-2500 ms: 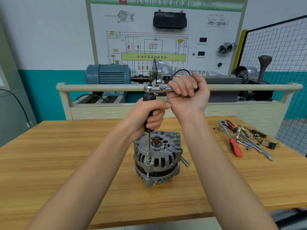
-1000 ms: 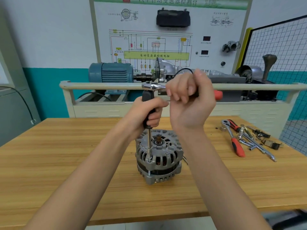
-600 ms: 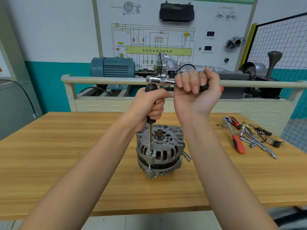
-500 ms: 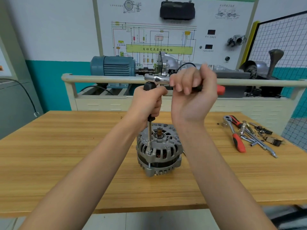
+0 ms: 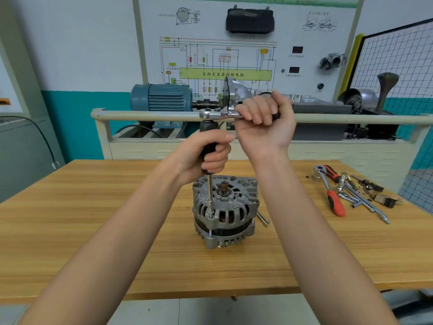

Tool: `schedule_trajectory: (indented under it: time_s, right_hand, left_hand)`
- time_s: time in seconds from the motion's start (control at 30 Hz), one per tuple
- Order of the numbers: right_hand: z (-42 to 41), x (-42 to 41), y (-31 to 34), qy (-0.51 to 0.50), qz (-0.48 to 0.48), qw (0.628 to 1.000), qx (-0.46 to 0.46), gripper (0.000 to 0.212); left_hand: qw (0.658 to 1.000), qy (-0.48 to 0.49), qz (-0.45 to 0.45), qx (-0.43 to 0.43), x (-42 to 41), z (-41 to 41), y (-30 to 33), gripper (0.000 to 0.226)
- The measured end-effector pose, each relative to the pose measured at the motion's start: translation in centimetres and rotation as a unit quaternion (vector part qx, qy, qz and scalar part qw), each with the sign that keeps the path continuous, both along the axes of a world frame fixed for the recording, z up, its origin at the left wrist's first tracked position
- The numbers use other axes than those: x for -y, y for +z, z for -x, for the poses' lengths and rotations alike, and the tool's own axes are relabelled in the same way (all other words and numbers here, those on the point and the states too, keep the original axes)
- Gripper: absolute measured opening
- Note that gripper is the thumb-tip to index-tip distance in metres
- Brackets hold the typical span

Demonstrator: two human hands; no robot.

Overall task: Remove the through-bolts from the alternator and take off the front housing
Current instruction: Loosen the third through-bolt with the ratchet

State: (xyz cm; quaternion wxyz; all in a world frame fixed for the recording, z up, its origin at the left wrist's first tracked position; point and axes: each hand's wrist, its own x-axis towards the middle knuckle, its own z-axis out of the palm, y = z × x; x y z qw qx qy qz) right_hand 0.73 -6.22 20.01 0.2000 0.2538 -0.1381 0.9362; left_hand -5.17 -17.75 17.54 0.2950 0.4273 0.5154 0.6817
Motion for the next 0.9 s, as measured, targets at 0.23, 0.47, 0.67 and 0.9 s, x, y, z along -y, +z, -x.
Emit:
schedule_trajectory:
  time_s: [0.23, 0.47, 0.67, 0.9]
  right_hand:
    - [-0.4, 0.4, -0.7, -0.09, -0.001, 0.996, -0.015, 0.05]
    - [-2.0, 5.1, -2.0, -0.463, -0.211, 0.849, -0.14, 0.026]
    - [-1.5, 3.1, -1.1, -0.302, -0.156, 0.933, -0.116, 0.039]
    - [0.5, -0.3, 0.1, 0.017, 0.011, 1.0, -0.003, 0.047]
  left_hand:
    - [0.992, 0.124, 0.01, -0.007, -1.1, -0.8, -0.1, 0.054]
    - [0.943, 0.333, -0.013, -0.013, -2.6, -1.9, -0.3, 0.036]
    - [0.982, 0.189, -0.02, -0.008, -1.1, -0.7, -0.5, 0.036]
    - [1.0, 0.007, 0.01, 0.003, -0.4, -0.1, -0.3, 0.04]
